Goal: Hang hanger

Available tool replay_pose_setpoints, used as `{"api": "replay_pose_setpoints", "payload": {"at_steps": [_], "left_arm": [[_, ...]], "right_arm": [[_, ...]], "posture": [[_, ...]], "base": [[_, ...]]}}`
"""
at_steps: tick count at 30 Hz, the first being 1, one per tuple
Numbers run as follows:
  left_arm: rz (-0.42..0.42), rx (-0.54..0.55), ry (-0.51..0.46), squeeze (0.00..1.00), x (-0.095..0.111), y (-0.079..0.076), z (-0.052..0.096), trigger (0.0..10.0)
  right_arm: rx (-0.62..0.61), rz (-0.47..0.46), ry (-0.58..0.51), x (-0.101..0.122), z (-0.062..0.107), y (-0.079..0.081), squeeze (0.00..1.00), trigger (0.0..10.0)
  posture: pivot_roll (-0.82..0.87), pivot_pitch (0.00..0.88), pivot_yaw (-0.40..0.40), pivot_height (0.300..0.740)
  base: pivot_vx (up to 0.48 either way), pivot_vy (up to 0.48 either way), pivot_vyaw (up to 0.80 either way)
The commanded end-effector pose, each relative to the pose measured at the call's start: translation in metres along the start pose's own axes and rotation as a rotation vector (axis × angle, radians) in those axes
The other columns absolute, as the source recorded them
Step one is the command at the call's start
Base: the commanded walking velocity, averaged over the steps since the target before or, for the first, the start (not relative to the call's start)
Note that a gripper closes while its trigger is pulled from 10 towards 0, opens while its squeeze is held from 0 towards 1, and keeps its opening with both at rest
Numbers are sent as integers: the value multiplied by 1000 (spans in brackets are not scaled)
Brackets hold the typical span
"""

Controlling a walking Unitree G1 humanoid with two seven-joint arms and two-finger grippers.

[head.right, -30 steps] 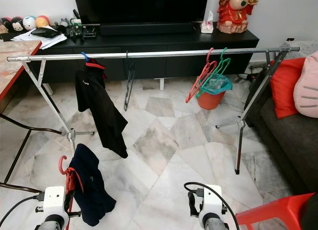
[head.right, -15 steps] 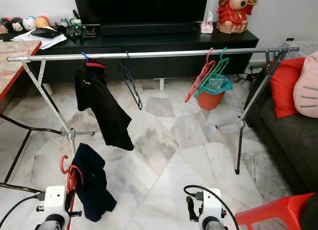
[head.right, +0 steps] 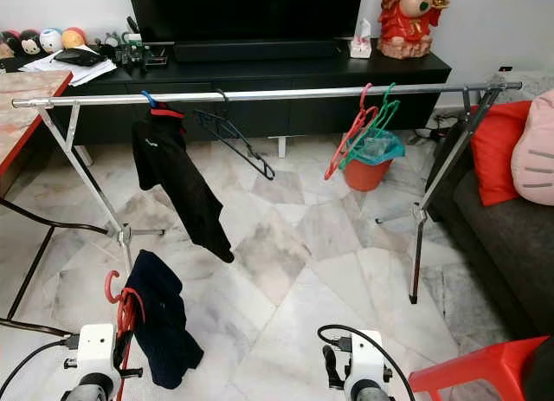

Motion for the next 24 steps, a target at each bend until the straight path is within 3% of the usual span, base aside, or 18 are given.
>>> {"api": "replay_pose_setpoints", "payload": {"at_steps": [1,13,18,24], "left_arm": [[-22,-39,-81,0,20,-6,-7,10000],[-180,-346,-215,0,58,-39,-15,10000],[-268,-519,-296,0,75,-49,-11,10000],[-322,-621,-346,0,87,-52,-7,10000]], "right_arm": [[5,27,-31,10,-2,-1,0,10000],[244,305,-332,91,-6,35,0,10000],[445,542,-542,135,12,57,0,10000],[559,604,-668,162,33,65,0,10000]], "posture": [[-52,0,8,740],[-61,0,23,740],[-61,0,27,740],[-65,0,31,740]], "base": [[0,0,0],[0,0,0],[0,0,0],[0,0,0]]}}
Point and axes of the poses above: a point about 5 cm out from each wrist's last joint towards the gripper, its own z axis pointing back from the gripper into the wrist, its own x axis along the axis of the wrist's last joint, y = z × x, the point moved 5 cm from there along -z, pointing out of the wrist towards the gripper, and after that the axes turned 4 degrees about -z, right-handed, at the moved point
